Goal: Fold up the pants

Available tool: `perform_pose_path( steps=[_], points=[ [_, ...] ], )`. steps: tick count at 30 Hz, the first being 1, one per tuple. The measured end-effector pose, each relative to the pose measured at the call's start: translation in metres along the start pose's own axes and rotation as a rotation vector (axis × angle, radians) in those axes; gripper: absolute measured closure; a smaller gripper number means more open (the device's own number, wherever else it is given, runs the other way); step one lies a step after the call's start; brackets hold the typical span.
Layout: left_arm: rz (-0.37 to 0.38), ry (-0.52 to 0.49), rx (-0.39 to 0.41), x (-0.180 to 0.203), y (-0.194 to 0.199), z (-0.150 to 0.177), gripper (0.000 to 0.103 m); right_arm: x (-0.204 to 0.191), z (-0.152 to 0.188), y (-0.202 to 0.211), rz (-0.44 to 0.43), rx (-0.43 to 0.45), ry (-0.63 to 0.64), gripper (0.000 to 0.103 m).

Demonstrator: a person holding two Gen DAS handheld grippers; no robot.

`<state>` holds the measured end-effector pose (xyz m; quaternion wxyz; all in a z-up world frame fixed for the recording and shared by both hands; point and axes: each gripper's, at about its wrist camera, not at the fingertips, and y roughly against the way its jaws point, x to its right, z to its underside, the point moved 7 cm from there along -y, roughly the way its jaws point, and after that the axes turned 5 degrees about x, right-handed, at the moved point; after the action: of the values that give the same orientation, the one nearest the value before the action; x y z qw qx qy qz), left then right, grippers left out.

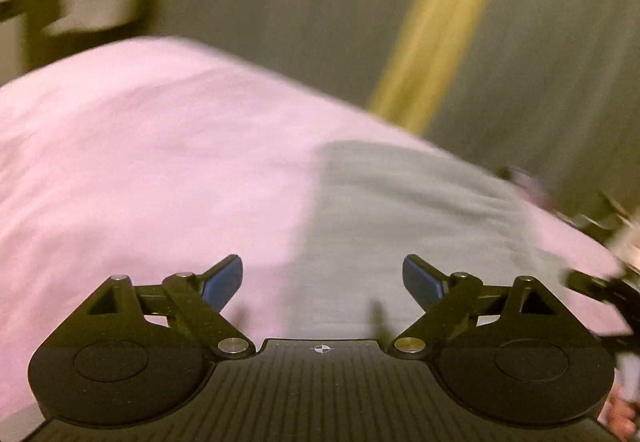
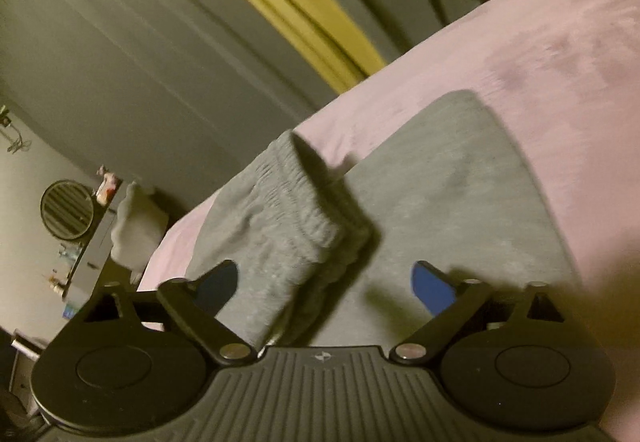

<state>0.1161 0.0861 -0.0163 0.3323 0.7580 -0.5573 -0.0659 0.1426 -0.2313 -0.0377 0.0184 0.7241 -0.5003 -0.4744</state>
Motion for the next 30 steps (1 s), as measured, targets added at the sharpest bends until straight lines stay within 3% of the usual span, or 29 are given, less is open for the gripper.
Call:
perform_pose_path(
  steps=[3,5,7,14,15,17,19,21,25,27,28,29,30],
  points=[
    [-0.138,0.075,-0.047,-0.028,-0.019,0.009,0.011,-0.001,-0.002,-0.024,0.034,-0.040,0.013,0.020],
    [-0.144,0.149,-0.094,-0.036,-0.032,0.011,0.012,0.002,-0.001,-0.039,0.052,-0.064,-0.004,0.020],
    [-0.179,0.174,-0.091,-0.040,-0.037,0.008,0.012,0.005,-0.001,-0.050,0.044,-0.070,-0.041,0.020],
    [-0.170,0.185,-0.058,-0.042,-0.038,0.013,0.011,0.001,-0.012,-0.077,-0.015,-0.073,-0.139,0.018],
    [-0.168,0.188,-0.062,-0.046,-0.038,0.014,0.011,-0.001,-0.012,-0.079,-0.016,-0.069,-0.137,0.020],
    [-0.166,0.196,-0.062,-0.047,-0.038,0.014,0.011,-0.002,-0.013,-0.080,-0.017,-0.063,-0.118,0.041],
    [-0.160,0.203,-0.061,-0.047,-0.036,0.014,0.011,-0.001,-0.012,-0.076,-0.035,-0.061,-0.110,0.042],
    [-0.155,0.214,-0.063,-0.047,-0.036,0.015,0.011,0.002,-0.012,-0.075,-0.051,-0.064,-0.131,0.042],
    [-0.149,0.230,-0.069,-0.048,-0.039,0.016,0.011,0.003,-0.015,-0.079,-0.086,-0.071,-0.206,0.027],
    [-0.149,0.231,-0.069,-0.048,-0.039,0.016,0.011,0.001,-0.016,-0.083,-0.071,-0.081,-0.214,0.025],
    [-0.150,0.233,-0.067,-0.048,-0.039,0.016,0.011,-0.002,-0.016,-0.083,-0.048,-0.085,-0.198,0.028],
    [-0.154,0.236,-0.065,-0.049,-0.039,0.016,0.011,-0.005,-0.017,-0.083,-0.011,-0.083,-0.164,0.041],
    [-0.155,0.240,-0.065,-0.049,-0.039,0.016,0.011,-0.012,-0.017,-0.081,0.014,-0.079,-0.108,0.045]
  ],
)
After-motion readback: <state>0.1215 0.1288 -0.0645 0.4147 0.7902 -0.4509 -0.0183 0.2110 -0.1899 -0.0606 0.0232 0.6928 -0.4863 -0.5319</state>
